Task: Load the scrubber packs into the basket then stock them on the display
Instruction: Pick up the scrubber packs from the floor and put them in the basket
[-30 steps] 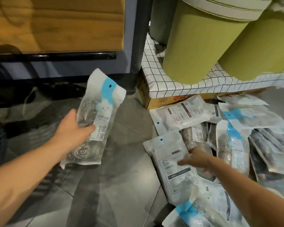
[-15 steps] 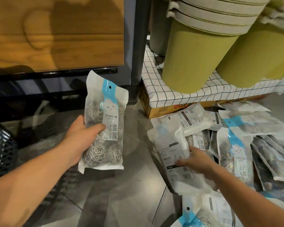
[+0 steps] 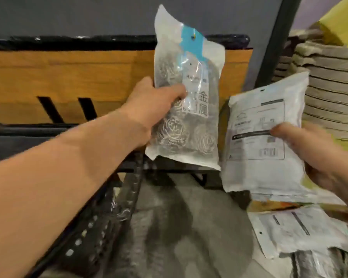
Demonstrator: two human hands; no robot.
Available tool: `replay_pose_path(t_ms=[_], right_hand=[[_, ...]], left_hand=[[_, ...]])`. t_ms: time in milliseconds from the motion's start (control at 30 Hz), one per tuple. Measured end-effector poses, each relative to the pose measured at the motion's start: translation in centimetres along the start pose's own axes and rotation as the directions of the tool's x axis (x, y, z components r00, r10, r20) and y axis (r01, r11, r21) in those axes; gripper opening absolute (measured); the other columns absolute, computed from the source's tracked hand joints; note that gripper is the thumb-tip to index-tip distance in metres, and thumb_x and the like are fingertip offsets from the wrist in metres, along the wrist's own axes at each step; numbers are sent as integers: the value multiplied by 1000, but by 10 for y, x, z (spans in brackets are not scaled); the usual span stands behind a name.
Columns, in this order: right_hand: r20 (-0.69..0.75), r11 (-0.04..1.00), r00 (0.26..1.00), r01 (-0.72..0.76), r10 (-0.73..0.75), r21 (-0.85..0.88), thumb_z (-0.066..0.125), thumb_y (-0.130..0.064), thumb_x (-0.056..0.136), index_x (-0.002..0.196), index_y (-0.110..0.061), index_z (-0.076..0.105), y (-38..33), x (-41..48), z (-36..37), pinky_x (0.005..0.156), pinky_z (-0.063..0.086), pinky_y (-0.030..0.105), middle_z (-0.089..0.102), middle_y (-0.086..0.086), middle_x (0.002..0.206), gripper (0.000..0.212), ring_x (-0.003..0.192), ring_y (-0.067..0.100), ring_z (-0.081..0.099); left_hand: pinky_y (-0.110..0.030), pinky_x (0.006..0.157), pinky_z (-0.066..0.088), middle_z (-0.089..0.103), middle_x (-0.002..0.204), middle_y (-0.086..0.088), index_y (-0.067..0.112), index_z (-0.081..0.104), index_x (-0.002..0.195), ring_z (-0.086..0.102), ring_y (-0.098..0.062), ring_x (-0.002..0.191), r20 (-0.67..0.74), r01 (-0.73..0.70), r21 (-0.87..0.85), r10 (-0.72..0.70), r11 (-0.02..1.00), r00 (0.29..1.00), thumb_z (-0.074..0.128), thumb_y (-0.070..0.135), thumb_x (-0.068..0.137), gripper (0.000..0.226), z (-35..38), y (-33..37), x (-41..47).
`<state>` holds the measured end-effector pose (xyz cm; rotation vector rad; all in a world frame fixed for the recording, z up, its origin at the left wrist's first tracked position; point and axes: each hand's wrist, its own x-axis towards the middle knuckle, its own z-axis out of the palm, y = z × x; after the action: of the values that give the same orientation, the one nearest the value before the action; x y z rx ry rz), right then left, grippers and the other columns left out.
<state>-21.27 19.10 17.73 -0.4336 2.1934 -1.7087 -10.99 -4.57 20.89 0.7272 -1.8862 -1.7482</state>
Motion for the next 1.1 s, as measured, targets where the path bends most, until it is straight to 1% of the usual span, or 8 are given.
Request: replay_pose_path(t_ms=[67, 267, 467, 600, 667, 800, 933, 1100], right_hand=[[77, 997, 994, 72, -75, 37, 57, -15, 91, 87, -21, 67, -44, -9, 42, 48, 55, 21, 71, -10, 55, 12, 46, 6, 67], [411, 978, 896, 203, -167, -44, 71, -32, 87, 107, -19, 67, -115, -21, 186, 75, 60, 36, 79, -3, 85, 25, 75, 16, 77], [652, 869, 758, 311, 18, -385, 71, -29, 90, 75, -11, 61, -101, -38, 362, 40, 51, 20, 70, 2, 61, 25, 45, 9, 66], [689, 574, 683, 472, 241, -669, 58, -20, 94, 80, 0, 63, -53, -39, 455, 73, 63, 41, 66, 11, 77, 25, 81, 31, 74], [668, 383, 664, 552, 336, -741, 53, -14, 92, 73, -1, 58, -25, -41, 484, 67, 59, 37, 55, 10, 71, 24, 83, 34, 71], [621, 111, 640, 650, 453, -751, 46, -16, 98, 128, -4, 56, 15, -43, 523, 84, 44, 34, 52, 18, 126, 34, 117, 32, 55], [512, 168, 616, 528, 599, -832, 47, -47, 101, 150, 1, 30, 37, -45, 550, 107, 38, 40, 39, 16, 151, 71, 136, 36, 44], [530, 261, 613, 477, 586, -839, 54, -73, 84, 156, -8, 16, 57, -38, 549, 105, 45, 41, 43, 5, 150, 104, 132, 30, 50]], left_hand=[[-39, 63, 62, 78, 96, -7, 17, 65, 117, 76, -23, 77, -40, -53, 41, 55, 998, 998, 73, 16, 83, 36, -64, 23, -5], [-45, 70, 60, 76, 101, -12, 16, 63, 122, 76, -28, 83, -307, 90, 163, -36, 983, 951, 78, 18, 75, 50, -257, -10, -21], [-43, 68, 62, 77, 84, -11, 7, 64, 109, 74, -28, 73, -426, 388, 257, -257, 885, 867, 83, 20, 70, 45, -397, -106, -24], [-44, 75, 59, 75, 93, -20, 4, 65, 109, 71, -34, 81, -395, 523, 230, -413, 821, 821, 75, 10, 82, 29, -446, -158, -10], [-46, 78, 60, 75, 94, -20, 7, 64, 108, 72, -35, 84, -341, 594, 273, -501, 756, 795, 76, 11, 80, 31, -461, -180, -3], [-60, 83, 57, 72, 108, -22, 5, 57, 125, 72, -41, 91, -220, 722, 281, -689, 633, 690, 89, 20, 59, 75, -488, -223, 7], [-37, 85, 50, 62, 126, -14, 8, 49, 136, 60, -27, 103, -269, 688, 465, -651, 558, 710, 82, 32, 78, 71, -488, -258, 10], [-30, 102, 40, 46, 149, -11, 15, 33, 152, 48, -26, 130, -265, 589, 607, -562, 534, 783, 81, 42, 75, 95, -493, -264, 14]])
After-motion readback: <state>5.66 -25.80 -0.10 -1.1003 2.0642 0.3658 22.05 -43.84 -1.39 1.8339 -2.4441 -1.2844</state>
